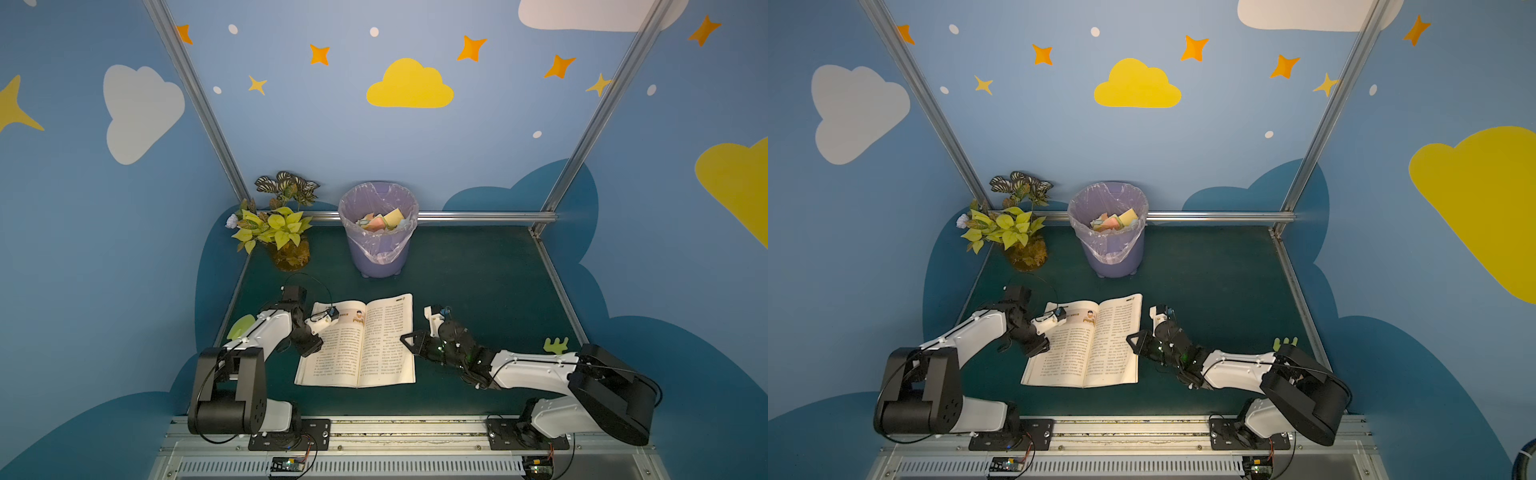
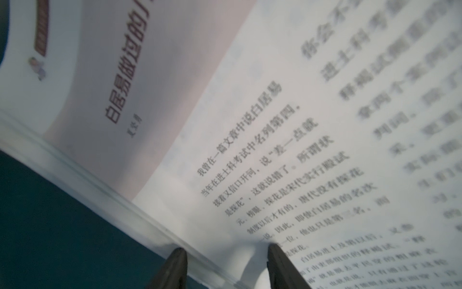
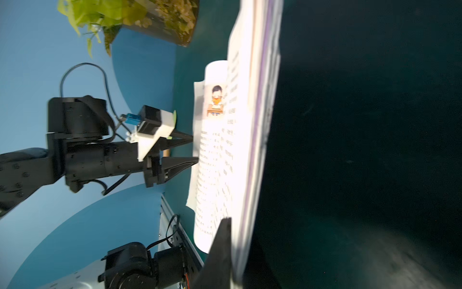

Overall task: Peel off the used sticky note
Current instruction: Close the book at the center of the board.

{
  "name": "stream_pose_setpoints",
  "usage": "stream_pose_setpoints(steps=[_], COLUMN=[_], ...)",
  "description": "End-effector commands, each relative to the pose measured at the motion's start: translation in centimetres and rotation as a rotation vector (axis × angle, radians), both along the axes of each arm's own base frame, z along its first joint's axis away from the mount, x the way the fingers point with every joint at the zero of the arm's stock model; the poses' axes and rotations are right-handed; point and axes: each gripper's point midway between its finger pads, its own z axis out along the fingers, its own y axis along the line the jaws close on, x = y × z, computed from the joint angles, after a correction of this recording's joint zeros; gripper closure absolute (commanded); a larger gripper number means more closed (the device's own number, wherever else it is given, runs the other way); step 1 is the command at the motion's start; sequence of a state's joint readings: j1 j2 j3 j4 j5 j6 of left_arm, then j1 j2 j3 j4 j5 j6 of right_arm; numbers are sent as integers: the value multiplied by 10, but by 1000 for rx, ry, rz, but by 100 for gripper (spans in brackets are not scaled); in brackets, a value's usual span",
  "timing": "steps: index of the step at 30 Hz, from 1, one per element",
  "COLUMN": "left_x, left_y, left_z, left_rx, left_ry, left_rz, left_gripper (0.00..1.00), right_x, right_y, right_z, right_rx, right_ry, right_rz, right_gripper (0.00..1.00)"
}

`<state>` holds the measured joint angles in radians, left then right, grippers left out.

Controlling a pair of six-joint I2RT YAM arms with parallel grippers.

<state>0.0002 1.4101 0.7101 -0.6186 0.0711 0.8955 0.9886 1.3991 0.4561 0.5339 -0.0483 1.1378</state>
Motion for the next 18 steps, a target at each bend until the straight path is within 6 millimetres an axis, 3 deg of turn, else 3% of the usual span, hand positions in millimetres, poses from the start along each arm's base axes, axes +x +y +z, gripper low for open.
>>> stream_pose_setpoints(steps=[1,6,10,18], left_x=[-14,-18,-30,-63], left_y=[-7,-15,-35,-90], left_z=[0,7,22,62], left_rx=[-22,-33,-105,-336], left_ry=[34,31,37,73], left_rz=[-8,-22,-59,-170], left_gripper=[45,45,45,41], right_x=[2,0,-7,-20], right_y=[-1,-11,-34,-114], right_z=[-8,-4,4,27], right_rx=[-71,-110,-183,-398], right_ry=[-2,-18,-43,-92], right_rz=[-3,-8,-13,-98], right_gripper=[96,100,100,100])
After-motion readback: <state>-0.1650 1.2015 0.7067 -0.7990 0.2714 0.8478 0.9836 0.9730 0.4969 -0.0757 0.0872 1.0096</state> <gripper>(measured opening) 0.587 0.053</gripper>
